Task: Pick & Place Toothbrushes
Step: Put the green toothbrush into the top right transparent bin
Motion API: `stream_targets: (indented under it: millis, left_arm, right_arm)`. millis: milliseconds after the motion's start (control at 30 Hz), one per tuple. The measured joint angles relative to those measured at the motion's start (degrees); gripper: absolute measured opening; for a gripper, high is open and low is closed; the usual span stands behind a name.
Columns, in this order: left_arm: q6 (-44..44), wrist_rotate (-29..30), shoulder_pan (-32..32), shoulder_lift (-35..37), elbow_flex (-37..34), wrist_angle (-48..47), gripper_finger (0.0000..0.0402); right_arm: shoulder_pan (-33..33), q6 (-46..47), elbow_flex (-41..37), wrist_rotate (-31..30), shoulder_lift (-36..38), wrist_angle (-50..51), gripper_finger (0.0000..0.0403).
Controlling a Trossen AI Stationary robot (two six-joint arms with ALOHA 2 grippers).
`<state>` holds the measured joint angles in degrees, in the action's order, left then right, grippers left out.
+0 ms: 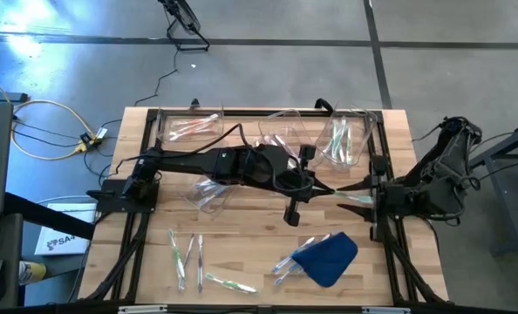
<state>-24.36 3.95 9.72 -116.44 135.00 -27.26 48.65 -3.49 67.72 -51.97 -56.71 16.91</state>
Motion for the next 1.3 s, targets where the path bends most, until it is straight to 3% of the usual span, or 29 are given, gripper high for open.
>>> stream_targets:
  millis: [400,967,1300]
  left_arm:
    - [0.02,-0.11,0.06,0.0,0.0,0.07,0.0]
    - [-0.02,0.04,0.02,0.0,0.0,-0.75,0.0]
    - [-6.71,-0.35,-0.35,1.83,0.0,-4.84,0.0]
  right_arm:
    - [-0.32,0.15,0.0,-1.06,0.17,-0.09,0.0018]
    - [-0.29,0.15,0.0,-1.83,0.13,0.18,0.0018]
    - [-0.36,0.33,0.0,-2.43,0.17,-0.25,0.0017]
